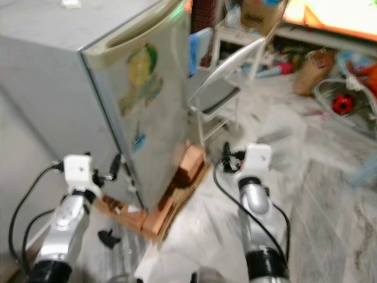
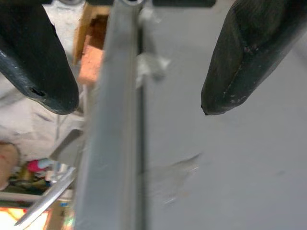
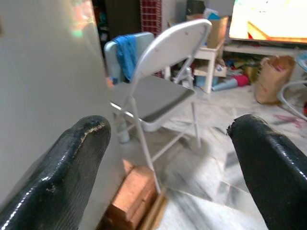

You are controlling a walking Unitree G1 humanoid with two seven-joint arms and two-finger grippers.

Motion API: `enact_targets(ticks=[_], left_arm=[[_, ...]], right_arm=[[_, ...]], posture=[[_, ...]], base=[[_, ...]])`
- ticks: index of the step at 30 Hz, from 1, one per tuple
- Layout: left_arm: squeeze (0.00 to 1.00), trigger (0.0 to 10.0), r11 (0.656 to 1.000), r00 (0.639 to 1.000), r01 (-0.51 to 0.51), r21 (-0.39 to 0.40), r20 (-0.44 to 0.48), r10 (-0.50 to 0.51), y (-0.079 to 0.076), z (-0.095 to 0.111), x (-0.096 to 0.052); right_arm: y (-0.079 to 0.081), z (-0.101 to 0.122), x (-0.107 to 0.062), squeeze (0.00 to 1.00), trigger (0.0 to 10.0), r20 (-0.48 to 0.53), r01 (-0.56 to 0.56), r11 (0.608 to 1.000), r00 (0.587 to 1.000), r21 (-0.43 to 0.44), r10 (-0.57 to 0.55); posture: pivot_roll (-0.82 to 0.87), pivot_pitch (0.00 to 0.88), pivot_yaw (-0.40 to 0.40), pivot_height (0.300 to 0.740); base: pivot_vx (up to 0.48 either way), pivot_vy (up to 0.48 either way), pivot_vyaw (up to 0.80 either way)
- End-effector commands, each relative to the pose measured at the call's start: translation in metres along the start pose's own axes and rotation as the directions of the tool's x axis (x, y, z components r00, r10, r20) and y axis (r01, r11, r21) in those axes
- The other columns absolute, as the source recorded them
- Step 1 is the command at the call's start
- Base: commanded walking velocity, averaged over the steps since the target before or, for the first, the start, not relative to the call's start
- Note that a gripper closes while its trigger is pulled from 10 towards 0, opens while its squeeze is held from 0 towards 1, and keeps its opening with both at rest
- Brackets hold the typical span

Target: Restocking fridge

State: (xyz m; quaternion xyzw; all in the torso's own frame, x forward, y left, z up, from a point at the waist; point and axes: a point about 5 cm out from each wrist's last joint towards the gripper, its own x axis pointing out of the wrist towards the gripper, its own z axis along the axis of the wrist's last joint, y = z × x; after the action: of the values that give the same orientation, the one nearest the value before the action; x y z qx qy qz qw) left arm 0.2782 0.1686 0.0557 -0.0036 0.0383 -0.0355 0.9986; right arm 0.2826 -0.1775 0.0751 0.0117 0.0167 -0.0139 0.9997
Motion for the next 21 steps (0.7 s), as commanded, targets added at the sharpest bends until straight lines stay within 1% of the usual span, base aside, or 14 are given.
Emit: enact_targets(ticks=[1,3,5,13,21], left_arm=[[0.0,10.0,1.0,1.0,0.013,-0.023,-0.01,-0.013,0.0,-0.002,0.001],[0.0,10.0,0.999,1.0,0.019,-0.027,-0.013,-0.019,0.0,-0.001,0.004],[0.0,10.0,0.999,0.999,0.037,-0.032,-0.011,-0.037,-0.002,0.0,0.005],[0.0,10.0,0.998,0.999,0.046,-0.042,-0.013,-0.047,-0.001,-0.002,0.005],[0.0,10.0,0.998,0.999,0.046,-0.048,-0.014,-0.046,-0.001,-0.004,0.0]], right_arm=[[0.0,0.008,0.001,0.0,10.0,0.028,-0.004,1.0,1.0,-0.012,0.005],[0.0,0.008,-0.001,0.0,10.0,0.024,-0.005,1.0,1.0,-0.014,0.006],[-0.001,0.006,-0.004,0.0,10.0,0.005,0.002,1.0,1.0,-0.02,-0.002],[0.002,0.004,-0.012,0.0,10.0,-0.002,0.0,1.0,1.0,-0.02,0.0],[0.003,0.004,-0.013,0.0,10.0,-0.01,-0.007,1.0,1.0,-0.027,0.006]], posture=[[-0.06,0.018,0.037,0.74],[-0.06,0.023,0.037,0.74],[-0.06,0.028,0.041,0.74],[-0.07,0.035,0.042,0.74],[-0.06,0.034,0.04,0.74]], base=[[0.0,0.0,0.0],[0.0,0.0,0.0],[0.0,0.0,-0.8],[0.0,0.0,-0.8],[0.0,0.0,-0.8]])
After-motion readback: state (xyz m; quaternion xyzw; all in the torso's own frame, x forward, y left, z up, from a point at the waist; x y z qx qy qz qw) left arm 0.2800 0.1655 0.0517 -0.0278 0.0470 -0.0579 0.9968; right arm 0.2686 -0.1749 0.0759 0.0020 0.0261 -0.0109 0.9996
